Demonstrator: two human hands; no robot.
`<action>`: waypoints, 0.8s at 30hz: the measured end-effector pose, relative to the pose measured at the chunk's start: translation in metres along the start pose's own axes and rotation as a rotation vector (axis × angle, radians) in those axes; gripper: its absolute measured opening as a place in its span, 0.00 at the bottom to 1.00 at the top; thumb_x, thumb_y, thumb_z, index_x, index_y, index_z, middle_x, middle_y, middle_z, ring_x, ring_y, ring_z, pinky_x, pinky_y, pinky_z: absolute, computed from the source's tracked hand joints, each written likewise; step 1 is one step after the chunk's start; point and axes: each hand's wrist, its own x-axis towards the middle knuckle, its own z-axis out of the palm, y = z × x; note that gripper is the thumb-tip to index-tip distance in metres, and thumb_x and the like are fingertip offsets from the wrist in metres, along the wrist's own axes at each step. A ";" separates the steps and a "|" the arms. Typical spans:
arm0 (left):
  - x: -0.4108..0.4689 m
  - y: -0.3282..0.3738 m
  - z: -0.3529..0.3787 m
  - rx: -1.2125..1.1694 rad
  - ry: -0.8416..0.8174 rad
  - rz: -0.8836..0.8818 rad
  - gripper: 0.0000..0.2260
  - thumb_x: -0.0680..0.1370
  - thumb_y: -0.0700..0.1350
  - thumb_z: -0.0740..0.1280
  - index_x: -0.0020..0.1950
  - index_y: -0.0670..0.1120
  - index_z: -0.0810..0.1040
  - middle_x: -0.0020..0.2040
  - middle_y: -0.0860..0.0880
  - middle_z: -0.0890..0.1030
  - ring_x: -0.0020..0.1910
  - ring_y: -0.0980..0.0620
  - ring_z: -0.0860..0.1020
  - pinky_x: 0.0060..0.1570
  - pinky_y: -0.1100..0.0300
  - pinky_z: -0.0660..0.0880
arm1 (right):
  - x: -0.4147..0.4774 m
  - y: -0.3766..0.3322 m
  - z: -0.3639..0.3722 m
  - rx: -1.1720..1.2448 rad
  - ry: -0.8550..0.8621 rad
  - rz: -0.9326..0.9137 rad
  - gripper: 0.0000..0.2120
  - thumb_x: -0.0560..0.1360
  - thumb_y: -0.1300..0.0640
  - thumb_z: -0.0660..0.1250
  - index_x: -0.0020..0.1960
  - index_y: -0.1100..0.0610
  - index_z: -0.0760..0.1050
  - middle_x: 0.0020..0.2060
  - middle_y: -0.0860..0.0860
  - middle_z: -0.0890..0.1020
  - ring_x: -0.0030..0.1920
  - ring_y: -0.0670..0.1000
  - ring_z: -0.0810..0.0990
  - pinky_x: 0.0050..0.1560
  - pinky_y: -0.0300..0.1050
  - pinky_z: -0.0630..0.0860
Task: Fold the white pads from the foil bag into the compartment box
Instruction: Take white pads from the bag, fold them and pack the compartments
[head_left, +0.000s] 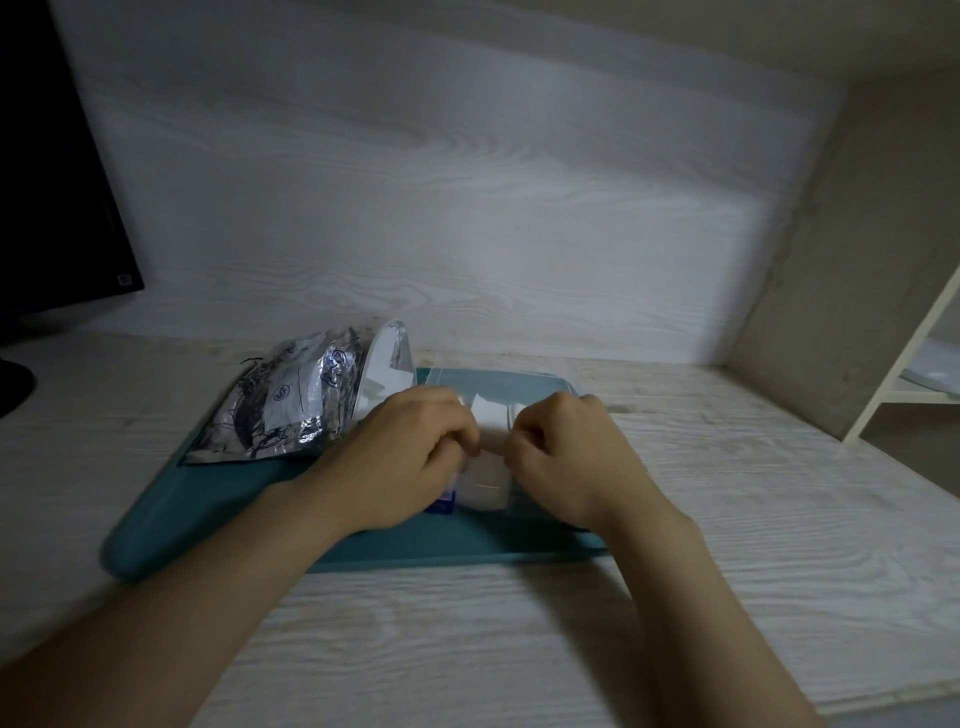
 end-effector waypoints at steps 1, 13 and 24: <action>0.000 0.001 -0.001 -0.017 0.003 -0.006 0.13 0.77 0.39 0.60 0.45 0.50 0.83 0.44 0.58 0.78 0.47 0.62 0.75 0.47 0.70 0.67 | 0.001 0.001 0.000 -0.029 0.006 0.032 0.15 0.73 0.52 0.60 0.32 0.58 0.77 0.26 0.50 0.76 0.29 0.52 0.75 0.30 0.53 0.76; -0.006 0.009 -0.002 0.002 -0.056 0.022 0.11 0.67 0.59 0.72 0.45 0.56 0.79 0.51 0.59 0.73 0.58 0.58 0.71 0.57 0.62 0.72 | 0.000 0.000 -0.003 0.006 -0.007 0.105 0.04 0.73 0.54 0.75 0.45 0.47 0.88 0.36 0.42 0.85 0.39 0.44 0.82 0.44 0.49 0.84; -0.005 0.010 -0.010 0.081 -0.067 0.045 0.17 0.72 0.66 0.72 0.53 0.59 0.73 0.51 0.61 0.76 0.51 0.58 0.77 0.50 0.54 0.78 | 0.005 0.000 0.003 0.001 0.049 0.129 0.06 0.71 0.54 0.79 0.40 0.47 0.82 0.33 0.41 0.81 0.40 0.44 0.79 0.40 0.45 0.79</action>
